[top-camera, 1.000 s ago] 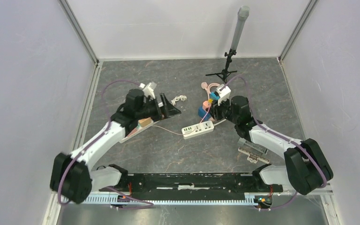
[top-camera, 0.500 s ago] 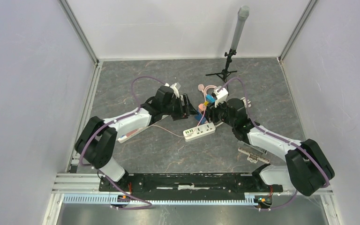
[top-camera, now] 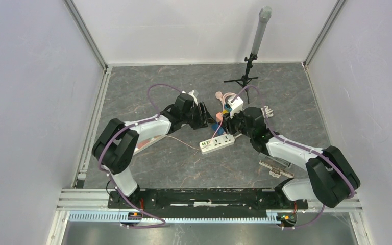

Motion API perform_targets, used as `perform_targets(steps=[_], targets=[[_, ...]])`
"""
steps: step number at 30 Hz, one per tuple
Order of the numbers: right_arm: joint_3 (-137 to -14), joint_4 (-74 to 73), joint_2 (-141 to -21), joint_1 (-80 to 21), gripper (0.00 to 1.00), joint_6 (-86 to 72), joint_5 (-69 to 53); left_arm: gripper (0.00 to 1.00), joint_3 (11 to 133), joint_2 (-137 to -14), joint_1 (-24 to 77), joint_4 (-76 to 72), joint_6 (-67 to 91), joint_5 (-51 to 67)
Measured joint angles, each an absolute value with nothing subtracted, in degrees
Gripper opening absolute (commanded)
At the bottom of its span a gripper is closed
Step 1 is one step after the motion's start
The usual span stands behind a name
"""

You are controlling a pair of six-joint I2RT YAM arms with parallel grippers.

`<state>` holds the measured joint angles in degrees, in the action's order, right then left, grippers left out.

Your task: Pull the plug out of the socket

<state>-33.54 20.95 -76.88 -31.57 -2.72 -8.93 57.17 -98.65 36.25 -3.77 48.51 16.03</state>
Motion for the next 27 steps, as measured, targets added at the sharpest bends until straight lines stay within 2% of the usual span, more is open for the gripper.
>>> perform_targets(steps=[3, 5, 7, 27], targets=[[-33.54, 21.41, -76.90, -31.88, 0.20, -1.96, -8.97, 0.53, 57.80, -100.20, 36.25, -4.78, 49.06, 16.45], [-33.54, 21.54, -76.90, -31.86, 0.07, -1.69, -8.99, 0.52, 57.87, -100.62, 36.25, -5.41, 49.30, 16.64], [-33.50, 21.61, -76.90, -31.88, 0.00, -1.65, -8.97, 0.52, 57.87, -100.82, 36.25, -5.93, 49.50, 16.84], [-30.94, 26.48, -76.66, -31.81, 0.00, -2.61, -9.30, 0.38, 57.04, -101.30, 36.51, -8.71, 49.95, 17.17]])
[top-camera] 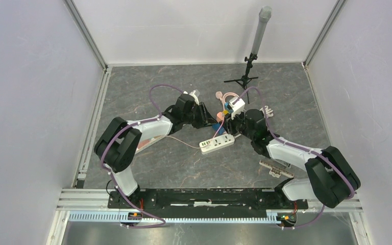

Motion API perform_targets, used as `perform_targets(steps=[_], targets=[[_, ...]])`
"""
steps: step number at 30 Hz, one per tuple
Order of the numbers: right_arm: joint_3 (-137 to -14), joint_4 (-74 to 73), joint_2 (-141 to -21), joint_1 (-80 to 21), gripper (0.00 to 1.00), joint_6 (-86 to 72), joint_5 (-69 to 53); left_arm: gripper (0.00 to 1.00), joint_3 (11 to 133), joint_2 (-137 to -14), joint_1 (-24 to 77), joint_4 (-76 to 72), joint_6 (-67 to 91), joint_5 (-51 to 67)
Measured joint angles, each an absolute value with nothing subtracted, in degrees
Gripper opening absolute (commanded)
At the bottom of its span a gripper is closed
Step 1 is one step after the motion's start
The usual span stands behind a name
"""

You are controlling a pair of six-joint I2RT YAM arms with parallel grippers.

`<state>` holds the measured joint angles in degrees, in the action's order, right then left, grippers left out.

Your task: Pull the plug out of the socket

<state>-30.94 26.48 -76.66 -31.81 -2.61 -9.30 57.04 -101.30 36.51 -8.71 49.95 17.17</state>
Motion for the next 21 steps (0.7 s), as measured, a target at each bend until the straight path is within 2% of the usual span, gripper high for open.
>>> perform_targets(steps=[10, 17, 21], targets=[[-30.94, 23.27, -74.06, -32.27, 0.00, 2.83, -8.99, 0.35, 57.04, -101.25, 37.17, -8.80, 49.93, 16.75], [-31.57, 29.93, -68.69, -32.27, 0.00, 3.14, -10.90, 0.35, 57.12, -101.21, 37.10, -8.84, 49.93, 16.47], [-31.64, 29.41, -67.55, -32.27, 0.00, 3.09, -10.57, 0.46, 58.33, -101.21, 37.10, -6.85, 49.67, 16.27]])
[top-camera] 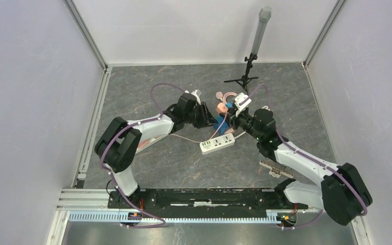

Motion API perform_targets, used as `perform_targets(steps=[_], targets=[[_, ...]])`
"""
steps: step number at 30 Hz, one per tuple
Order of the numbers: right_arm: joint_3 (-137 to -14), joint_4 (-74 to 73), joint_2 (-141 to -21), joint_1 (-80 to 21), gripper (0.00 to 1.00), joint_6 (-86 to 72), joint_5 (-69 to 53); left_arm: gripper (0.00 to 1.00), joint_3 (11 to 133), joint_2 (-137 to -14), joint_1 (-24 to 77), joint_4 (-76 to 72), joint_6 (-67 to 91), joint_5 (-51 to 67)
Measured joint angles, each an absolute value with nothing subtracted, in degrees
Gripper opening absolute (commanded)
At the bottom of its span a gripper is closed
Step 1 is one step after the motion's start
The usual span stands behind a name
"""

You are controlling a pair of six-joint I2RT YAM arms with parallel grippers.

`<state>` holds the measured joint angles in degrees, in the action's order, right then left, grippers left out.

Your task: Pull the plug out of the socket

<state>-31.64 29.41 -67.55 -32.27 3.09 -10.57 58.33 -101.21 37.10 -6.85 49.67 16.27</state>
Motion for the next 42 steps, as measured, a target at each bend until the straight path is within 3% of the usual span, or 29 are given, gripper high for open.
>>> perform_targets(steps=[6, 16, 22, 30, 35, 42], targets=[[-31.73, 18.90, -57.65, -32.34, 0.00, 2.00, -4.99, 0.65, 63.51, -100.86, 37.08, 2.85, 45.71, 13.06], [-34.76, -11.25, -43.83, -32.51, 0.00, -9.39, 11.90, 0.75, 67.70, -86.83, 36.93, 11.51, 41.15, 6.61], [-34.54, -26.37, -44.01, -32.51, 0.00, -18.00, 22.98, 0.79, 60.69, -69.06, 36.93, 16.05, 40.29, 2.15], [-32.45, -29.91, -51.51, -30.79, 0.00, -21.89, 32.45, 0.84, 53.41, -48.99, 36.93, 23.99, 39.79, 0.03], [-32.45, -29.56, -56.75, -29.32, 0.11, -20.56, 32.80, 0.85, 50.81, -41.80, 36.93, 27.24, 39.77, 0.05], [-32.77, -28.38, -61.39, -25.63, 0.43, -18.68, 32.40, 0.86, 49.78, -39.16, 36.93, 29.26, 39.72, 0.34]])
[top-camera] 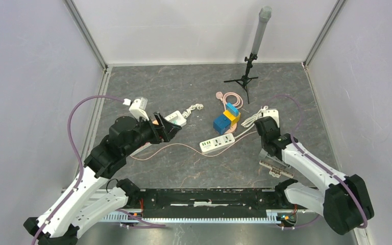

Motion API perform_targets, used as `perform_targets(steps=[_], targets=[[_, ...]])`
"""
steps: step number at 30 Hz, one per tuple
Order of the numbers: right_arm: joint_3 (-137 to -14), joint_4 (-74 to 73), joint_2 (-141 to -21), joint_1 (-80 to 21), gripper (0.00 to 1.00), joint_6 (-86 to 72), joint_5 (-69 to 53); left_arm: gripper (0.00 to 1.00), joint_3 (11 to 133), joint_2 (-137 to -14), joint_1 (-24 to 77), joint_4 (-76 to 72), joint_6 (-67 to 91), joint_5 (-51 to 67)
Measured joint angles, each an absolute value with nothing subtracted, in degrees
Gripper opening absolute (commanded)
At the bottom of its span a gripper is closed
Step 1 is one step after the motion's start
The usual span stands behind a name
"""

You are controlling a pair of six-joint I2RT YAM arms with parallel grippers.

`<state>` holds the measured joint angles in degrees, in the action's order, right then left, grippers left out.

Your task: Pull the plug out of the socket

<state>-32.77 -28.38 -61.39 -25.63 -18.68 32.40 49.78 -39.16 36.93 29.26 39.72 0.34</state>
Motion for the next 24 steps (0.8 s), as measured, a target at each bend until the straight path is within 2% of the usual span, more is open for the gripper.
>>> perform_targets(steps=[3, 6, 11, 17, 21, 24], targets=[[-32.77, -28.27, -62.89, -23.42, 0.66, -18.52, 33.34, 0.86, 48.77, -38.54, 36.93, 30.17, 39.46, 0.56], [-32.77, -28.40, -63.35, -22.31, 0.78, -18.09, 35.03, 0.87, 47.92, -37.93, 36.93, 30.94, 39.33, 0.71], [-32.77, -28.82, -62.35, -22.06, 0.84, -16.38, 36.03, 0.87, 47.59, -37.43, 36.93, 31.18, 38.50, 1.80], [-33.98, -29.39, -54.26, -22.06, 0.89, -10.83, 30.02, 0.89, 47.18, -36.03, 36.93, 31.51, 37.23, 2.04], [-35.46, -24.80, -48.21, -22.00, 0.98, -8.95, 20.60, 0.90, 46.04, -34.46, 36.93, 32.05, 36.73, 1.61], [-34.87, -16.38, -44.31, -22.00, 0.98, -8.67, 9.91, 0.90, 46.04, -35.03, 36.93, 32.10, 36.64, 1.58]])
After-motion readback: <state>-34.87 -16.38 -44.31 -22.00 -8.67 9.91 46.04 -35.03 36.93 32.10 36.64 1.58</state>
